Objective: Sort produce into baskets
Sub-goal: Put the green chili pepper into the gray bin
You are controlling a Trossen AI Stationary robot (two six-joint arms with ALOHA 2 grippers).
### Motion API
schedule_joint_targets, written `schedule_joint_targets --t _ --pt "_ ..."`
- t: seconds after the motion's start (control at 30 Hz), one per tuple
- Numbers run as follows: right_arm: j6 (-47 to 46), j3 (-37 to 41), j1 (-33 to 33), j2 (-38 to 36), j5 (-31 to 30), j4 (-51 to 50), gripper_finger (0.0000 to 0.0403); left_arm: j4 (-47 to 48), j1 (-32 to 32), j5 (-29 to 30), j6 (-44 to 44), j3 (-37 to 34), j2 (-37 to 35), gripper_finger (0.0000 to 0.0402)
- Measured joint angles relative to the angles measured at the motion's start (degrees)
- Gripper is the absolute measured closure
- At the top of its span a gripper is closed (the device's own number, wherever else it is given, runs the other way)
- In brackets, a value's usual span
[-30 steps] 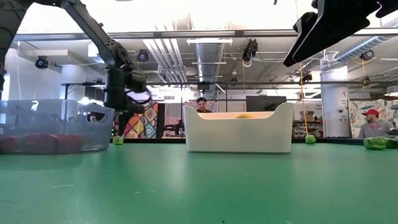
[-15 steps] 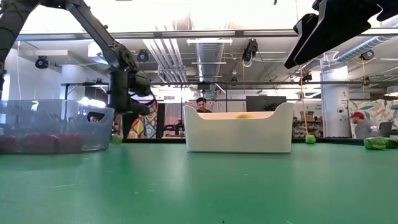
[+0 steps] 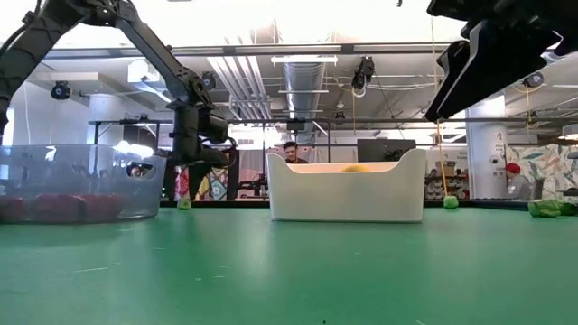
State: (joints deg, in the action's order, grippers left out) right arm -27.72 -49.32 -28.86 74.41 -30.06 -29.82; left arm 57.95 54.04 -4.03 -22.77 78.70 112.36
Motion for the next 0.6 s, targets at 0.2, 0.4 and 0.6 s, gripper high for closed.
schedule_joint_targets --t 0.2,0.4,0.6 --pt "0.5 0.0 0.0 0.0 0.0 0.1 0.0177 3.1 -0.7 -2.0 2.2 4.1 3.5 0.0204" --pt "0.5 0.0 0.0 0.0 0.0 0.1 0.0177 2.3 -0.7 -5.6 0.7 5.0 4.6 0.0216" --pt "0.0 0.0 0.0 0.0 0.0 0.1 0.0177 1.5 -0.7 -7.3 0.8 4.6 4.5 0.0225"
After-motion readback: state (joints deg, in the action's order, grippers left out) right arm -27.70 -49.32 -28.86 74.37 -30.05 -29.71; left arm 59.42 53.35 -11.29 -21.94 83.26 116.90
